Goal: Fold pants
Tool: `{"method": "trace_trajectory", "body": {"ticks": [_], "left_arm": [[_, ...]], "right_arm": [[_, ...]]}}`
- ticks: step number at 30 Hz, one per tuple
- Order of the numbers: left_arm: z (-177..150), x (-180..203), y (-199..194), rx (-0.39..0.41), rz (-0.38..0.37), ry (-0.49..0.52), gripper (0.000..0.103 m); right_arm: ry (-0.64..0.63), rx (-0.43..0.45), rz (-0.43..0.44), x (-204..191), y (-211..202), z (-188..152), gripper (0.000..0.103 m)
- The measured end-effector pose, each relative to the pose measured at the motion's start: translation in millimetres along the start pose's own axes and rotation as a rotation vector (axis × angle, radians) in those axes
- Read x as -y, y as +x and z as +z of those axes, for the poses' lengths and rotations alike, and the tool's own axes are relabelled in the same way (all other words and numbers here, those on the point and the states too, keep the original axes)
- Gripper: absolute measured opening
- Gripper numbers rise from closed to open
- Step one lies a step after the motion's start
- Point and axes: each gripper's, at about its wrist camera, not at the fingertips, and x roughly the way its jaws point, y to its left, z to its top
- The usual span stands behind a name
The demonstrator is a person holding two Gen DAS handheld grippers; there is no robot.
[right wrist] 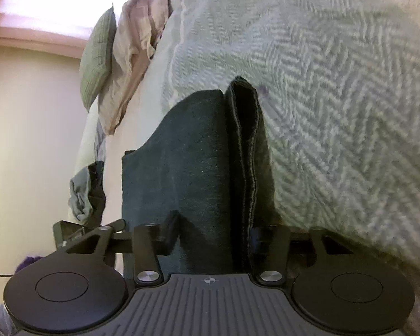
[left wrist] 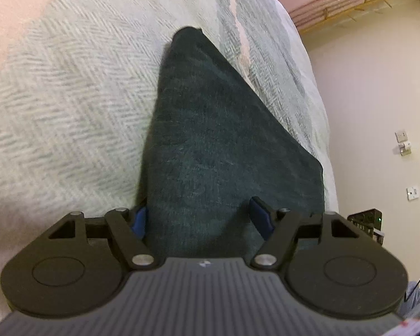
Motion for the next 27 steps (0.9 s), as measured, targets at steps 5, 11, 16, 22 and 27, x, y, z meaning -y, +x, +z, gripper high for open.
{"method": "trace_trajectory", "body": {"ticks": [5,11,16,22,27], "left_arm": [[5.5,-1.0,-2.6,0.013,0.002,-0.007,0.026],[14.5,55.5,-27.7,0.025,0.065,0.164,0.015],[55.9,100.6,-22.4,0.021,0.051,0.24,0.015],[155.7,159.7,49.2,0.053,-0.016,0.353,0.015],[244.3,196.7,124.8,0.095,-0.049,0.37,0.015]], "right_arm": [[0.035,0.027,-0.013,-4.2,12.5,-0.8,0.023],[-0.007,0.087,-0.098,-41.7,-4.9,-6.9,0.015],[0.0,0.161,-0.118,-65.1,-28.9,8.5,0.015],[0.003,0.303,-0.133,-62.0,-59.7,89.6,0.015],[-0.025,0.39,-0.148,-43.1,-69.7,189.0,0.015]]}}
